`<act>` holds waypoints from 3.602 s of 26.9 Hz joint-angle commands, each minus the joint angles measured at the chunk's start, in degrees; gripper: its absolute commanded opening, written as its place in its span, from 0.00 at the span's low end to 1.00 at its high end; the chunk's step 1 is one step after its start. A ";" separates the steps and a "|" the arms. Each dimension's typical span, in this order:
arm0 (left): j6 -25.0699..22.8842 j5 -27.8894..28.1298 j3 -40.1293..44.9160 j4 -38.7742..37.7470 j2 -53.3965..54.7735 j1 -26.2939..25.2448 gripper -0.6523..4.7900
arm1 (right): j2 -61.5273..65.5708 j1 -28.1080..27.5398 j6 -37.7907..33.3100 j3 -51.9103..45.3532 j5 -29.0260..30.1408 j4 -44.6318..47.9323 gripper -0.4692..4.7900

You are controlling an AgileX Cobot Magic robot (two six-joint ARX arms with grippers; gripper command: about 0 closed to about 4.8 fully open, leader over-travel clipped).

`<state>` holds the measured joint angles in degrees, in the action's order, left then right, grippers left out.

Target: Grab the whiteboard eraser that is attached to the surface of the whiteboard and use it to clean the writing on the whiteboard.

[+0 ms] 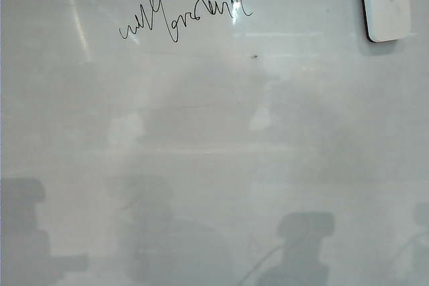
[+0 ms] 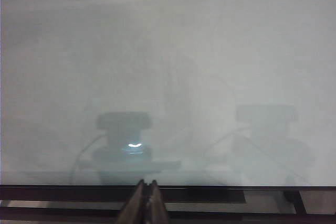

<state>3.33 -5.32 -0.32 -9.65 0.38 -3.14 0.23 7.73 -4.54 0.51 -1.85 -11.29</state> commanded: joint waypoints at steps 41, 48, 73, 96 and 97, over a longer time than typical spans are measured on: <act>-6.36 -19.23 -42.10 -37.51 0.33 -0.04 0.12 | 38.95 0.13 17.79 44.24 -6.64 10.05 0.75; -6.34 -19.30 -42.10 -37.48 0.33 -0.04 0.12 | 50.21 0.13 17.77 42.47 -7.37 22.56 0.91; -6.32 -19.34 -42.10 -37.51 0.33 -0.04 0.12 | 72.28 0.11 15.02 42.77 -11.34 45.97 0.82; -6.34 -19.26 -42.07 -37.44 0.33 -0.04 0.12 | 64.94 8.85 31.01 47.39 -12.98 31.63 0.41; -6.34 -19.26 -42.07 -37.44 0.33 -0.04 0.12 | 64.35 10.51 33.66 47.41 -13.99 31.15 0.41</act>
<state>-2.98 -24.82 -42.26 -47.59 0.71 -3.18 65.30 16.51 23.33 47.70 -14.06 20.64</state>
